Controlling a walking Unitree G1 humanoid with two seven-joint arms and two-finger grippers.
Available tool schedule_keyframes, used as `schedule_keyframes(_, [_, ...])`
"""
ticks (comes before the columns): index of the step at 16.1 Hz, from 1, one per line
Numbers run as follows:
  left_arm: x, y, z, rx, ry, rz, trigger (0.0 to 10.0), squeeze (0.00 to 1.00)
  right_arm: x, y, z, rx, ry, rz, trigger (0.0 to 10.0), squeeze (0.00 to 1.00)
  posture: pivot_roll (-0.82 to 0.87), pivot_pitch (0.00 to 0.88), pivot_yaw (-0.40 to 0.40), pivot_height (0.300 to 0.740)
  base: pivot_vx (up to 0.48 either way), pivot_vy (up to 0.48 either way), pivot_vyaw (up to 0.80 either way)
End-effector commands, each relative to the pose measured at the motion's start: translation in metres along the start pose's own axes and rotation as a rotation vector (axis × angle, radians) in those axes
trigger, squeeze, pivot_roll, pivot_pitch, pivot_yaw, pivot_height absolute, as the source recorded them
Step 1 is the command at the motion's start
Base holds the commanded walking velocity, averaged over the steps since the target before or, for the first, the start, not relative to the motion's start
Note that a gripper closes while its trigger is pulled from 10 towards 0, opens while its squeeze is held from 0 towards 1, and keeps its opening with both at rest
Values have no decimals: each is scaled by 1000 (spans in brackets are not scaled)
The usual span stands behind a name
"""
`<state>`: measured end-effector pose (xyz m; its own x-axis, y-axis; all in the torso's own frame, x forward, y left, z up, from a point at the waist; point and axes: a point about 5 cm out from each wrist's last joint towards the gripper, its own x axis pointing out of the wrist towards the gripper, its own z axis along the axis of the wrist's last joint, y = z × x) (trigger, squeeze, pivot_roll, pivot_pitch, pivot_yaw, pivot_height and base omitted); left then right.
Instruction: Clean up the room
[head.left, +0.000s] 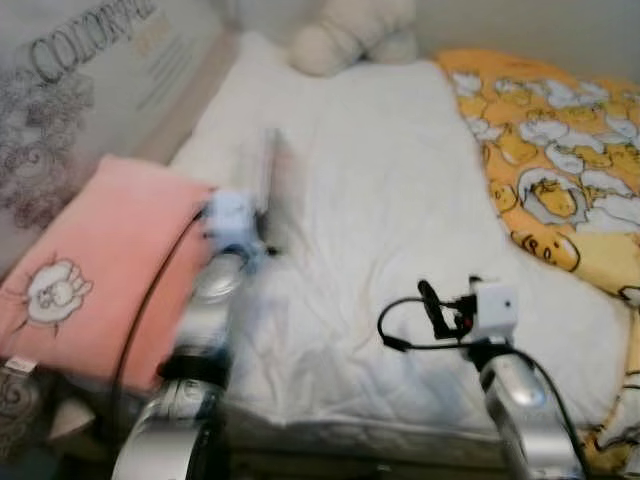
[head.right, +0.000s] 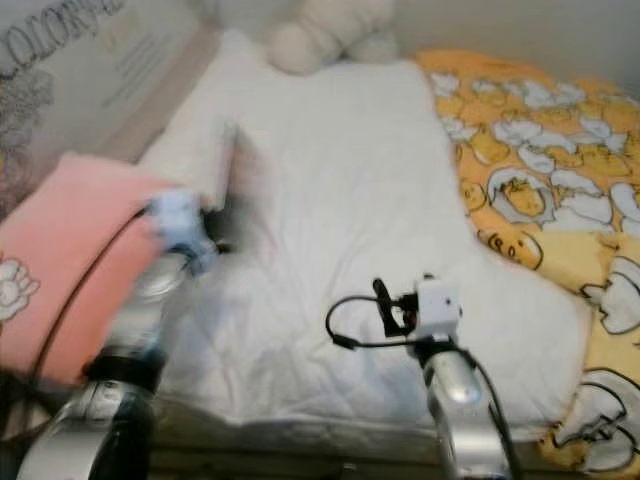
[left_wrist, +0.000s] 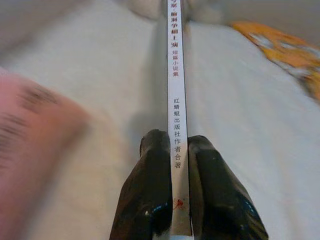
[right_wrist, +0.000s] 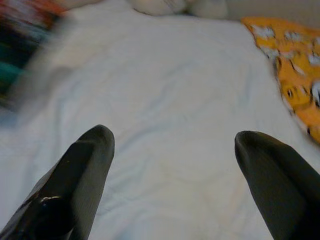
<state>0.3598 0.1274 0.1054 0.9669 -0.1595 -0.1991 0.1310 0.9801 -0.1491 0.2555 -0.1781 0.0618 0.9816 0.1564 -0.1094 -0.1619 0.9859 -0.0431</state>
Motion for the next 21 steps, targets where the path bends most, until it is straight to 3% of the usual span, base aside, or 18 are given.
schedule_keyframes(1, [4, 6, 0, -83, 2, -1, 10000, 0, -1, 4, 6, -12, -10, 38, 10000, 0, -7, 0, -115, 740, 0, 0, 0])
schedule_keyframes(2, [8, 11, -5, -201, 38, 11, 10000, 0, -6, -4, 7, -31, 10, 42, 10000, 0, -42, 0, -147, 740, 0, 0, 0])
schedule_keyframes(4, [8, 15, -15, -299, 91, 45, 10000, 0, -13, -12, 10, -59, 23, 59, 10000, 0, -77, 0, -169, 740, 0, 0, 0])
schedule_keyframes(5, [4, 18, -35, -380, 183, 49, 10000, 0, -22, -16, 9, -69, 55, 72, 10000, 0, -90, 0, -184, 740, 0, 0, 0])
schedule_keyframes(7, [-3, 33, -51, -323, 247, 138, 10000, 0, -28, -10, 6, -71, 80, 101, 10000, 0, -99, 0, -188, 740, 0, 0, 0])
schedule_keyframes(8, [-4, 42, -47, -303, 244, 156, 10000, 0, -32, -6, 5, -71, 88, 115, 10000, 0, -105, 0, -182, 740, 0, 0, 0])
schedule_keyframes(11, [-9, 71, -35, -90, 271, 156, 10000, 0, -43, -1, -2, -41, 128, 119, 10000, 0, -87, 0, -169, 740, 0, 0, 0])
schedule_keyframes(12, [-11, 77, -35, -78, 286, 158, 10000, 0, -44, 0, -4, -36, 135, 119, 10000, 0, -78, 0, -167, 740, 0, 0, 0])
schedule_keyframes(15, [-27, 115, -32, 79, 360, 161, 10000, 0, -44, 6, -10, -20, 169, 144, 10000, 0, -35, 0, -168, 740, 0, 0, 0])
schedule_keyframes(21, [-33, 130, -24, 172, 398, 134, 10000, 0, -38, 9, -12, -4, 175, 140, 10000, 0, -13, 0, -154, 740, 0, 0, 0])
